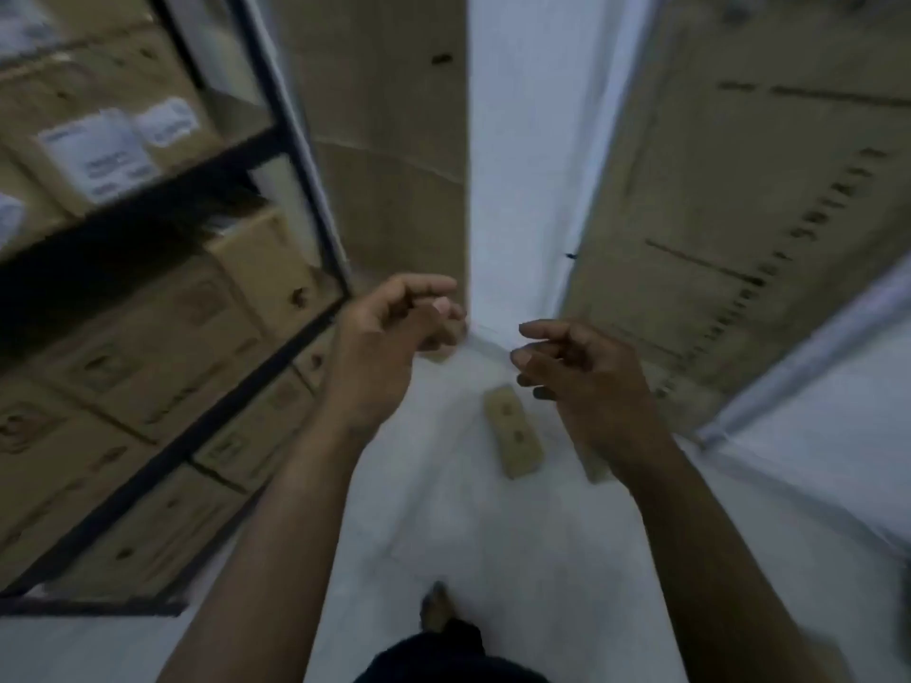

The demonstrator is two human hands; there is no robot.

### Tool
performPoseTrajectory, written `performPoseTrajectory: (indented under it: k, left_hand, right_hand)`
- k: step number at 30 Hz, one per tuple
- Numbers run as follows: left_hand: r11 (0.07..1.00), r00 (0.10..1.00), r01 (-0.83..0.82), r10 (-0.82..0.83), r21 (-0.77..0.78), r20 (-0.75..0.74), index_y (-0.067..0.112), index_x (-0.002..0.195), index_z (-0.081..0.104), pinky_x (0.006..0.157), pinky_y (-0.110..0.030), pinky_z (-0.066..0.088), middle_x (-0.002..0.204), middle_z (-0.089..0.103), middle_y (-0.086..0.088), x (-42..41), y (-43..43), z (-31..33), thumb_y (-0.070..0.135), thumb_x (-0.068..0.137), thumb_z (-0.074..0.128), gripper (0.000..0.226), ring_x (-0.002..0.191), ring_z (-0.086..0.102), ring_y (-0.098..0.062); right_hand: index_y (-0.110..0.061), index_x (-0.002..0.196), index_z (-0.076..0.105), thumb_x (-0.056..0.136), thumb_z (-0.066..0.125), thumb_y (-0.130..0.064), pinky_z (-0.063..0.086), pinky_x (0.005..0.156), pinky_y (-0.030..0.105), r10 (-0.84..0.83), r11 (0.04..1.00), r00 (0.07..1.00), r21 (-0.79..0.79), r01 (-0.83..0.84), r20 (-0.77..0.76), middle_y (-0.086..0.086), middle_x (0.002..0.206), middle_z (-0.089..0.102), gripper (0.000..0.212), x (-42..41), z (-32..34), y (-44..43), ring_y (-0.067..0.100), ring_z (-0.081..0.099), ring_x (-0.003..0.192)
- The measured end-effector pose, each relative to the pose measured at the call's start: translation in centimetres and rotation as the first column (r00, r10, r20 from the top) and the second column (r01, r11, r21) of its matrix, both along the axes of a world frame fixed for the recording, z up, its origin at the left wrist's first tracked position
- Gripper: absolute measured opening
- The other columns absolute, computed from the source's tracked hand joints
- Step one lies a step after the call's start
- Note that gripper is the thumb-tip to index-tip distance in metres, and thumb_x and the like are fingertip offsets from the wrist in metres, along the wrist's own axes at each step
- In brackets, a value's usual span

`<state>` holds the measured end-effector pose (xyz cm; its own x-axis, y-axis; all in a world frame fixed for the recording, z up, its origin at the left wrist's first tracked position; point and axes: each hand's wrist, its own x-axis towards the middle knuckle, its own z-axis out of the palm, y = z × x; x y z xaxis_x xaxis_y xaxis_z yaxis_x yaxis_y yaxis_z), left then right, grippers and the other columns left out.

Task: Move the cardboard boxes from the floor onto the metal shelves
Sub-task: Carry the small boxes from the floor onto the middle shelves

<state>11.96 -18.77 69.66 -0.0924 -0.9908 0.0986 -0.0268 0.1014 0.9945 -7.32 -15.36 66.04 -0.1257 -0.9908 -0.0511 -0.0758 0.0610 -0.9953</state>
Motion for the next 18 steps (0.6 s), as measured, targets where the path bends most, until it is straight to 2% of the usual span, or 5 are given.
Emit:
performPoseTrajectory:
  k: [3,5,8,15,18]
  left_hand:
    - [0.976,0.976,0.219,-0.219,0.022,-0.012,0.020,0.098,0.071,0.076,-0.033,0.053,0.083,0.076,0.002,-7.9,3.9,-0.6,0.003,0.096,0.058,0.022,0.073,0.067,-0.018]
    - [0.939,0.939,0.345,-0.345,0.022,0.008,0.018,0.101,0.071,0.074,-0.029,0.054,0.084,0.076,0.002,-13.0,7.3,-0.8,0.005,0.096,0.058,0.020,0.073,0.067,-0.017]
    - [0.858,0.858,0.514,-0.513,0.030,-0.023,0.018,0.101,0.071,0.077,-0.035,0.057,0.084,0.076,0.002,-20.1,13.2,-0.9,0.004,0.096,0.059,0.019,0.072,0.068,-0.015]
    - [0.592,0.594,0.804,-0.803,0.057,-0.039,0.018,0.102,0.072,0.078,-0.038,0.056,0.086,0.075,-0.001,-34.9,25.9,-1.2,0.012,0.091,0.061,0.016,0.074,0.069,-0.019]
    - [0.477,0.479,0.877,-0.878,0.064,-0.012,0.015,0.104,0.071,0.077,-0.037,0.056,0.088,0.076,-0.002,-40.3,30.1,-1.5,0.007,0.095,0.059,0.018,0.074,0.070,-0.018]
  right_hand:
    - [-0.031,0.100,0.071,0.085,0.077,-0.023,0.060,0.075,0.037,-0.206,0.978,0.977,0.017,0.207,-0.044,0.003,0.091,0.076,0.017,-7.1,-0.3,8.0,0.018,0.074,0.083]
    - [-0.032,0.100,0.072,0.085,0.078,-0.025,0.061,0.078,0.042,-0.319,0.946,0.943,0.031,0.323,-0.094,0.003,0.090,0.075,0.017,-11.4,-0.5,13.8,0.022,0.073,0.084]
    - [-0.035,0.095,0.072,0.081,0.080,-0.029,0.060,0.080,0.050,-0.484,0.871,0.868,0.030,0.489,-0.109,0.001,0.087,0.075,0.017,-16.4,-0.6,22.6,0.026,0.073,0.083]
    - [-0.034,0.103,0.071,0.085,0.078,-0.031,0.061,0.079,0.045,-0.744,0.646,0.650,0.082,0.759,-0.156,-0.009,0.089,0.076,0.019,-24.6,-1.2,41.0,0.015,0.073,0.083]
    - [-0.034,0.105,0.070,0.086,0.076,-0.032,0.060,0.075,0.035,-0.828,0.531,0.540,0.100,0.842,-0.148,-0.009,0.089,0.075,0.020,-27.3,-1.6,46.3,0.012,0.072,0.082]
